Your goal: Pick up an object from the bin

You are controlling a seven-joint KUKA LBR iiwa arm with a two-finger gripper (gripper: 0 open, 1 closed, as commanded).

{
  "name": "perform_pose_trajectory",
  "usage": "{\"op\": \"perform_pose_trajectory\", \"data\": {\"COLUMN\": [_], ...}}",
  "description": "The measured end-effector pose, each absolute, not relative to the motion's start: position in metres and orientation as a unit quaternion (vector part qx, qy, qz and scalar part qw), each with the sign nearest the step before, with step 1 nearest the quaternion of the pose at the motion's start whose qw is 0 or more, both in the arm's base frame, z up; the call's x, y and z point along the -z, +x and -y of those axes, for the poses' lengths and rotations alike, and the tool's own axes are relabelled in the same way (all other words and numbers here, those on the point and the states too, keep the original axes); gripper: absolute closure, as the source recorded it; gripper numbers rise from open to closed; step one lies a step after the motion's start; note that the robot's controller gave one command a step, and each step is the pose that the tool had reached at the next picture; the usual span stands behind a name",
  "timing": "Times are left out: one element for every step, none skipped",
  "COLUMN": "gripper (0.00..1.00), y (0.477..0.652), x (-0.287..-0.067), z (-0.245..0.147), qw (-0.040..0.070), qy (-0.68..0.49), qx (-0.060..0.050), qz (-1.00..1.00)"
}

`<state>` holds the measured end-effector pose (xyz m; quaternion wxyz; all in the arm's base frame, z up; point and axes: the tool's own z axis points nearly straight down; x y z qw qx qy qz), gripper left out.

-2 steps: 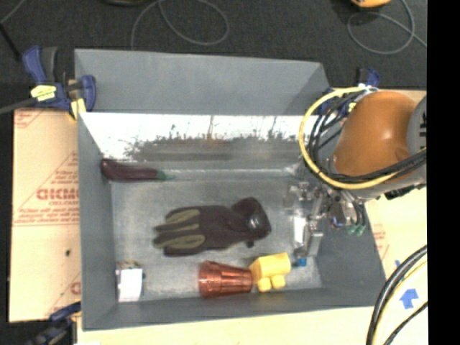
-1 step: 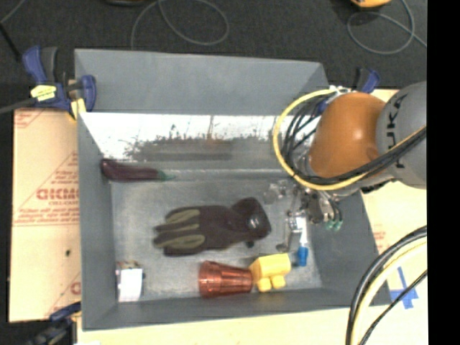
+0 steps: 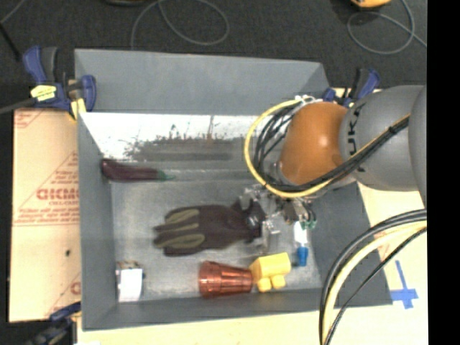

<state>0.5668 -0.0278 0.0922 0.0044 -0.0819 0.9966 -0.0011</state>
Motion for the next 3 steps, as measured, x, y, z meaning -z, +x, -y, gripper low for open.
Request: {"op": "perform_pose_trajectory", "data": {"gripper": [1.0, 1.0, 1.0], "y": [0.592, 0.592, 0.598], "x": [-0.094, -0.094, -0.203], "z": [0.003, 0.003, 0.006], "qw": [0.006, 0.006, 0.008], "qy": [-0.113, -0.113, -0.12], "qx": [0.003, 0.003, 0.003], "qz": [-0.994, -0.994, -0.993]}}
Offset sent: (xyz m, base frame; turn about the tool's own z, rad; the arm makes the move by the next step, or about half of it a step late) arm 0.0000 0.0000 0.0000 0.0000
